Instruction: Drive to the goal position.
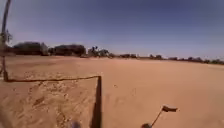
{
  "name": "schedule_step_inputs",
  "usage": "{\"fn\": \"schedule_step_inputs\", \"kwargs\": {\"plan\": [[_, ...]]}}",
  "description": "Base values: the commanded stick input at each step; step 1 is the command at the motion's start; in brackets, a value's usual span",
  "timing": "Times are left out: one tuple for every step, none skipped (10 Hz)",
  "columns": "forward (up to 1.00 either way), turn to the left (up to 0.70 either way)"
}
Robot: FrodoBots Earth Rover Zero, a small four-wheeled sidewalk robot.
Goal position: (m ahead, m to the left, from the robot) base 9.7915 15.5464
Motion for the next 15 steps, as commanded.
{"fn": "schedule_step_inputs", "kwargs": {"plan": [[0.70,0.27],[0.70,0.27],[0.70,0.27],[0.70,0.27],[0.70,0.27],[0.70,0.27],[0.70,0.25],[0.70,0.12],[0.70,0.00],[0.70,0.00],[0.70,0.01],[0.70,0.13],[0.70,0.26],[0.70,0.27],[0.70,0.27]]}}
